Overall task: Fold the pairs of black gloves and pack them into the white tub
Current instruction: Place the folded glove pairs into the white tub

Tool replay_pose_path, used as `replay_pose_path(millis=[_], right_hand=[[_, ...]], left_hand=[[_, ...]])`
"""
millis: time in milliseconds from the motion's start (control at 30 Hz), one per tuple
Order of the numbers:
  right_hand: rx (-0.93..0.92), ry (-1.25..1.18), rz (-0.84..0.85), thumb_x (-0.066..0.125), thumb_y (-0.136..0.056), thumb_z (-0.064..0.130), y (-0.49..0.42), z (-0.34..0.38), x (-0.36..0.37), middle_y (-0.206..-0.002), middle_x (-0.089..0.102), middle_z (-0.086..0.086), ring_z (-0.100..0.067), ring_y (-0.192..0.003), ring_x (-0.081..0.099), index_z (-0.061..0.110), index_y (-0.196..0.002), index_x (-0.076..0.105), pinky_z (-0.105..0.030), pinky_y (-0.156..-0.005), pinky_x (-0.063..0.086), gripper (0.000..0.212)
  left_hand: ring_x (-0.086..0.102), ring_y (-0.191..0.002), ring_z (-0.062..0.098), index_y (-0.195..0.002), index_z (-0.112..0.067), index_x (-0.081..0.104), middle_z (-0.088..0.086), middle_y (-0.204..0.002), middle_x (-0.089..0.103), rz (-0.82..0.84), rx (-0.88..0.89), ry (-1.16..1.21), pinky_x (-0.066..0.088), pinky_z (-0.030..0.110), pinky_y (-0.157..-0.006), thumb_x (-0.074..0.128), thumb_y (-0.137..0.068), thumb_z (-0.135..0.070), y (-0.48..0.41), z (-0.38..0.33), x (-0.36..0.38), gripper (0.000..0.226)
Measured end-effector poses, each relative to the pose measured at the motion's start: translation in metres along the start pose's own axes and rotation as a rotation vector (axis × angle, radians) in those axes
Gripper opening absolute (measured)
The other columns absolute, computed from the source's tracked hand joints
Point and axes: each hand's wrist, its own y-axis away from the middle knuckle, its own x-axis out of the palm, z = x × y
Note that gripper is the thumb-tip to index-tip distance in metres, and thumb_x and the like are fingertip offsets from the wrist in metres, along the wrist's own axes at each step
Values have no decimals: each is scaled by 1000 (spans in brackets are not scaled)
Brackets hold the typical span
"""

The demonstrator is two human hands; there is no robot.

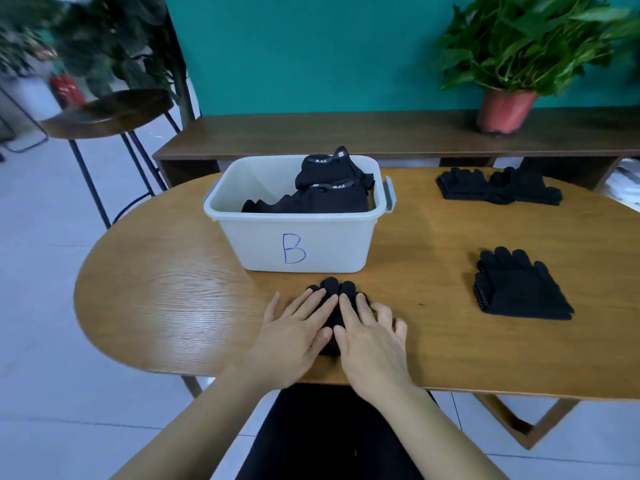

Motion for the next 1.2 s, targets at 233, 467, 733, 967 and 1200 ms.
replay_pose_path(millis=[233,467,733,967,1200], right_hand=[[66,-261,-48,55,-95,47,-15,-12,-29,-145,45,8,-19,-135,28,30,-151,28,-38,-105,30,65],[32,-372,163,71,-85,38,-40,-18,-38,-153,35,2,-25,-143,24,29,-155,23,-38,-112,30,85],[11,-365,281,76,-82,32,-60,-18,-38,-129,48,3,-21,-118,49,24,-130,58,-37,-98,45,51],[54,-466,265,79,-76,26,-60,-17,-34,-99,65,2,-18,-90,63,19,-95,65,-44,-83,55,25],[78,-721,279,80,-73,12,-59,-23,-31,-94,70,-3,-23,-89,67,18,-93,67,-43,-85,56,24]], left_hand=[[41,-131,5,-145,-32,46,-14,-145,47,-200,-301,379,24,43,-112,53,-97,-48,4,16,-29,50],[49,-111,10,-108,-51,56,-23,-108,61,-117,-333,352,27,42,-92,54,-86,-60,-7,23,-25,24],[52,-106,11,-103,-46,62,-22,-99,66,28,-334,346,22,38,-83,60,-90,-46,-22,17,-41,13],[63,-96,18,-73,-47,65,-19,-79,66,116,-367,609,40,53,-104,67,-70,-51,-25,22,-40,5],[69,-98,20,-99,-19,71,5,-99,74,166,-364,848,52,30,-93,74,-88,-17,-22,22,-53,12]])
